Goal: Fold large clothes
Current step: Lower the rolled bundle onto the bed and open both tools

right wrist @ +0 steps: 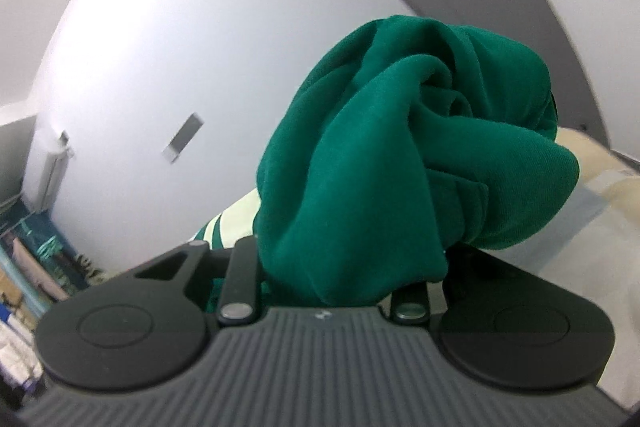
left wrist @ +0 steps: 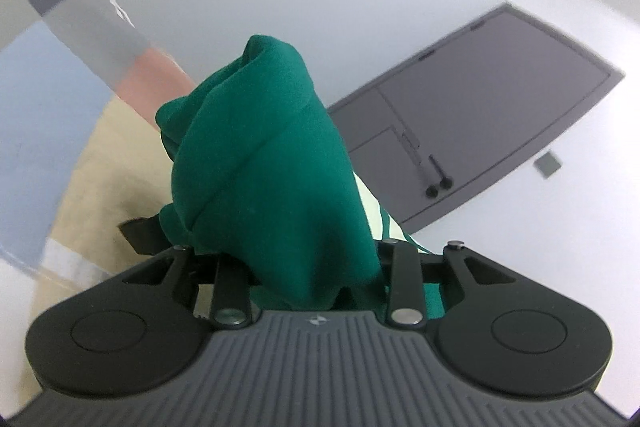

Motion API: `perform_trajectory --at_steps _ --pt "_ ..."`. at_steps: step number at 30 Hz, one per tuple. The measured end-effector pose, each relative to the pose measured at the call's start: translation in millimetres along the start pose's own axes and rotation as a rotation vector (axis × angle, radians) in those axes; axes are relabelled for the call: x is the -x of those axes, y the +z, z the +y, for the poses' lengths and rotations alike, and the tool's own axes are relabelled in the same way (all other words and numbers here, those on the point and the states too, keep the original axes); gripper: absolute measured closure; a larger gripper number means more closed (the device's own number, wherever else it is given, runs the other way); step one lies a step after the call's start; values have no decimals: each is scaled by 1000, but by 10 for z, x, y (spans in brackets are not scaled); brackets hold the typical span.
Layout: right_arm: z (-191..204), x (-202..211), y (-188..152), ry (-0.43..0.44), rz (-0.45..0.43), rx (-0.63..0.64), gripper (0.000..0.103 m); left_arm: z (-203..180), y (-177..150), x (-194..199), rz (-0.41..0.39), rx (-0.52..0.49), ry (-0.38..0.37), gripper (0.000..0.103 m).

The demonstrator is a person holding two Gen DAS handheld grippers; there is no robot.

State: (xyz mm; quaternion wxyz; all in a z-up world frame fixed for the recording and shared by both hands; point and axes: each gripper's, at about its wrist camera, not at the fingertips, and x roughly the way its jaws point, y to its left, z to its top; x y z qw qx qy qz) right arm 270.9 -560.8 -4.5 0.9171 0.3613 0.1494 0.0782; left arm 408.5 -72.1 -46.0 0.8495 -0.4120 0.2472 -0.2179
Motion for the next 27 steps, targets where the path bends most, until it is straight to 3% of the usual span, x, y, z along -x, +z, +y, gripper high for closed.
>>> perform_trajectory --at_steps 5,9,12,18,19,21,22,23,25,27 --pt "-461 33 -180 -53 -1 -29 70 85 -279 -440 70 -54 41 65" --pt "-852 65 -531 -93 49 -41 70 350 -608 -538 137 -142 97 65" --pt "-1066 123 -815 -91 42 -59 68 576 -743 -532 135 -164 98 64" --pt "-1321 193 -797 -94 31 -112 61 640 -829 -515 133 -155 114 63" --pt "-1325 204 -783 -99 35 -125 59 634 -828 -511 137 -148 118 60" --pt "-1329 259 -759 -115 45 -150 57 548 -869 -508 164 -128 133 42" --pt "-1264 318 -746 -129 50 -166 50 538 -905 -447 195 -112 137 24" --pt "-1252 369 -770 -153 57 -187 37 541 -904 -447 224 -98 150 18" --pt "-1217 467 -788 -209 60 -204 24 578 -920 -375 239 -88 186 18" --pt "-1173 615 -790 -238 58 -190 25 553 -941 -236 227 -113 205 18"
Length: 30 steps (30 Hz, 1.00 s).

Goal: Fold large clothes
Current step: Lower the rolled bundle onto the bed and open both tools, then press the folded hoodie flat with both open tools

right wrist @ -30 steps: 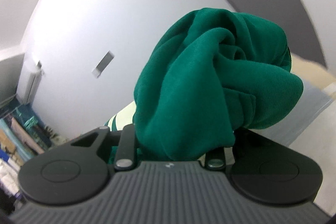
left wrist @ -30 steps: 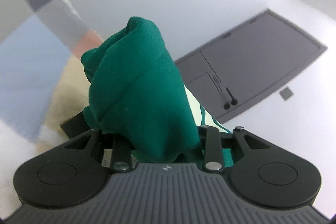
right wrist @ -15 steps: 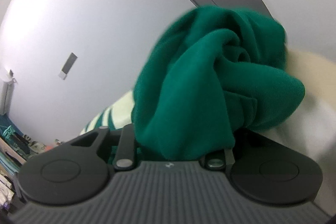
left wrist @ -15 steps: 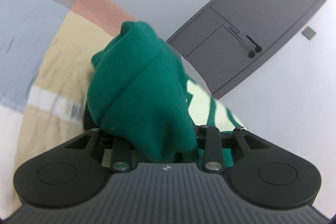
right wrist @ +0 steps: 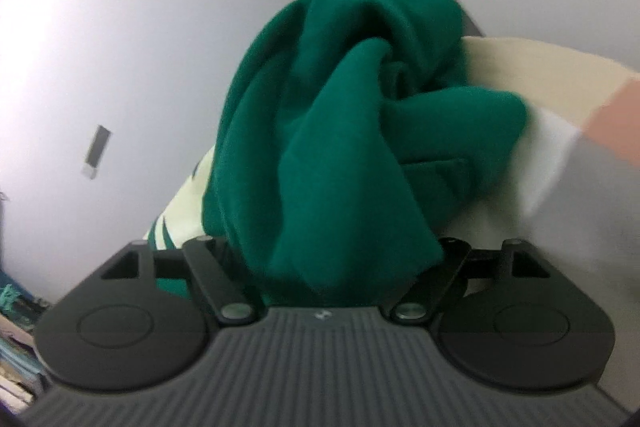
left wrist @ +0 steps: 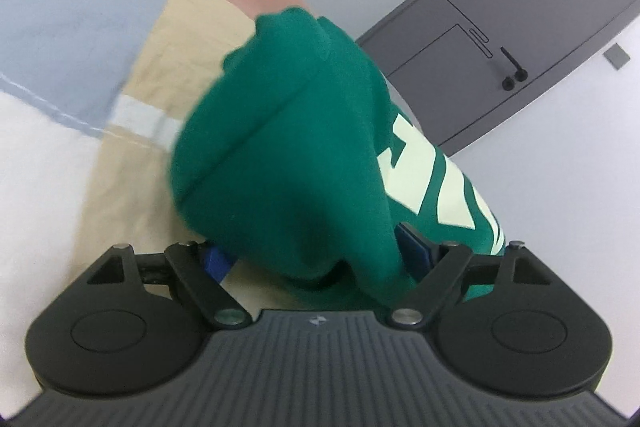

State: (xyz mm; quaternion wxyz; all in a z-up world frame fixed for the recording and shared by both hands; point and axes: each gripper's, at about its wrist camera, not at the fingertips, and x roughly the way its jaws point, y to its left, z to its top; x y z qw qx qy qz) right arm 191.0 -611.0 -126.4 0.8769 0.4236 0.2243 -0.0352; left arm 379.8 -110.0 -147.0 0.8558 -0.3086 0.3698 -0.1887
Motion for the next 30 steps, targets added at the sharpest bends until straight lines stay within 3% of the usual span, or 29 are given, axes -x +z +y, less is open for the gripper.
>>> perform_trajectory --at_steps 5,8,16,19,24,30 --pt "175 416 0 -63 -11 60 24 -260 -53 453 -53 -127 83 18" --pt "381 698 7 -77 -38 140 24 -491 -45 741 -71 -193 85 18" --pt "1267 1620 -16 47 -151 325 24 -1329 -176 1750 -174 -391 60 18" --pt "1610 1861 -131 92 -163 384 24 -1533 -303 2077 -204 -466 43 18" --pt "2031 2139 -444 88 -164 547 24 -1702 -557 2441 -250 -571 65 18" --pt "2209 2337 -840 86 -155 653 24 -1768 -837 2733 -271 -623 62 18"
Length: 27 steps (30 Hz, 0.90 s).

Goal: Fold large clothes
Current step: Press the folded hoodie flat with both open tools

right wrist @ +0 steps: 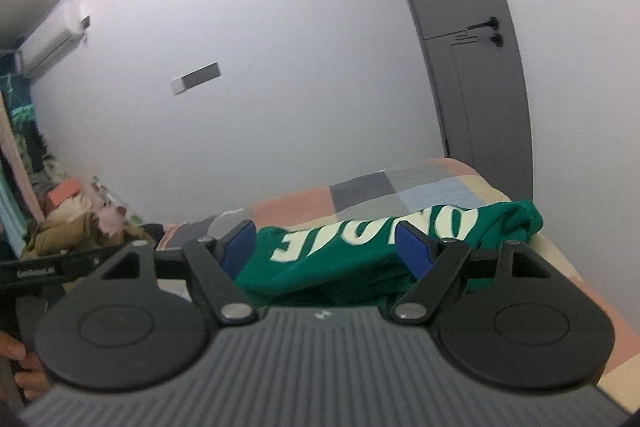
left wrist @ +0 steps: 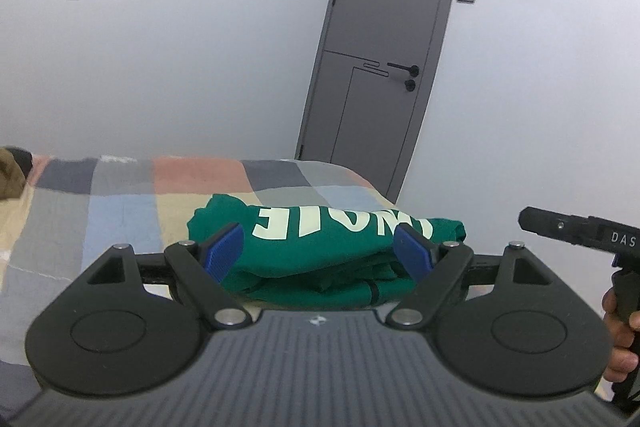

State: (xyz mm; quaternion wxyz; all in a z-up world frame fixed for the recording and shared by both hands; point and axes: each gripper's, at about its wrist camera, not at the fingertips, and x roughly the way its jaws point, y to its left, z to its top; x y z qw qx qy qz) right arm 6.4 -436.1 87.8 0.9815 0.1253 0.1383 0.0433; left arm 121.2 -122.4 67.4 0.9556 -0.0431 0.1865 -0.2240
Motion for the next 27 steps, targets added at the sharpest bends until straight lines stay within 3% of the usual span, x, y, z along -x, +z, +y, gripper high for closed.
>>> perform_trajectory --at_steps 13,19,27 --pt "384 374 -366 -35 -2 85 24 -212 -379 517 -35 -47 2 18" --pt "480 432 -556 -53 33 100 25 -226 -483 676 -58 -59 37 17" --pt "468 484 -659 -111 44 99 25 -111 -601 706 -39 -41 68 2"
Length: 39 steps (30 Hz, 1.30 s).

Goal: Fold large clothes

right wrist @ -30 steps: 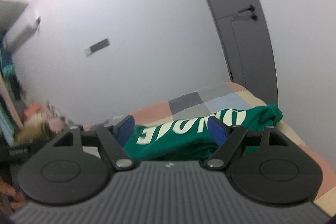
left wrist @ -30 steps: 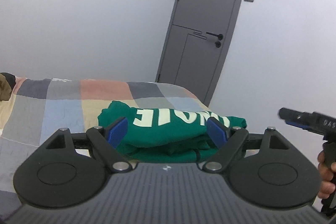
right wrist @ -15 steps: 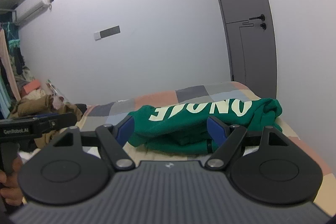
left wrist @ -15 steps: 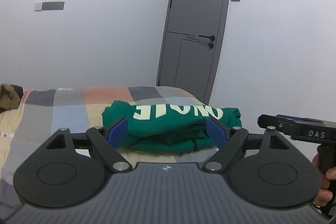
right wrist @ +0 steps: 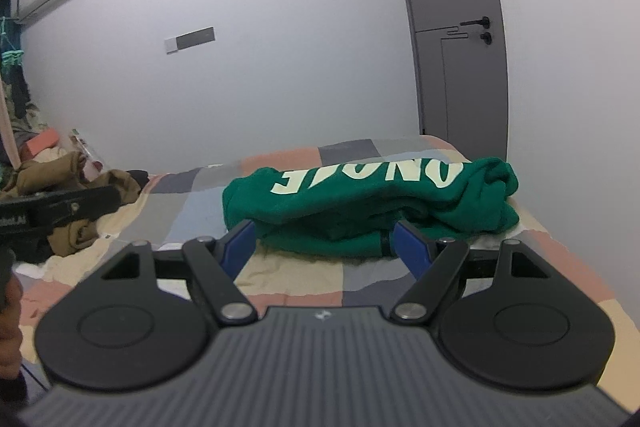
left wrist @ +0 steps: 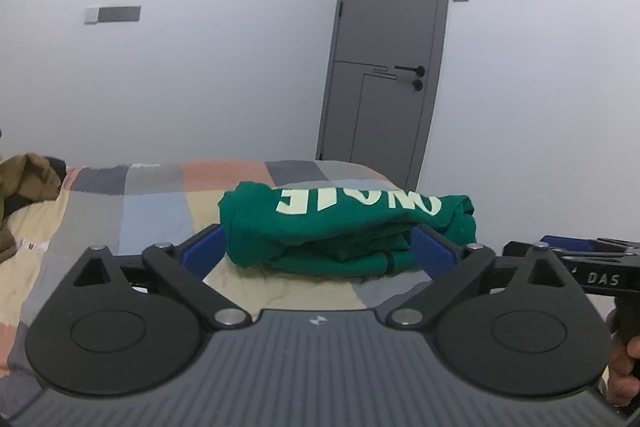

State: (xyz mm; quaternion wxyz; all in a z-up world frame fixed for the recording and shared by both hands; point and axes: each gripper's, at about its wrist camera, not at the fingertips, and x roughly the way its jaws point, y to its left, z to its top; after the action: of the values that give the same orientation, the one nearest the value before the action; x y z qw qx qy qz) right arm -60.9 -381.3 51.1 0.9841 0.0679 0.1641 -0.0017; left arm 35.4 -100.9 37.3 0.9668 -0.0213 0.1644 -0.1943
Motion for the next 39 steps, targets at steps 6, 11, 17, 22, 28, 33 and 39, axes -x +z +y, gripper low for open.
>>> perform_trajectory --at_steps 6,11,17,22,28,33,39 --pt "1 23 -23 -16 8 6 25 41 -50 -17 16 -3 31 0" --pt "-31 45 -27 -23 12 -6 25 36 -48 -15 20 -6 41 0" --pt "-41 56 -14 -34 15 -2 20 3 -51 -18 23 -5 54 0" --pt "-39 96 -4 -32 -3 1 0 -18 -47 -29 25 -6 71 0" --pt "-39 84 -21 -23 13 1 0 -32 -44 -33 29 -4 81 0" --pt "-43 78 -27 -19 16 -3 0 -59 -41 -30 32 -10 87 0" --pt "-31 87 -30 -23 16 -4 0 -81 -35 -16 27 -23 89 0"
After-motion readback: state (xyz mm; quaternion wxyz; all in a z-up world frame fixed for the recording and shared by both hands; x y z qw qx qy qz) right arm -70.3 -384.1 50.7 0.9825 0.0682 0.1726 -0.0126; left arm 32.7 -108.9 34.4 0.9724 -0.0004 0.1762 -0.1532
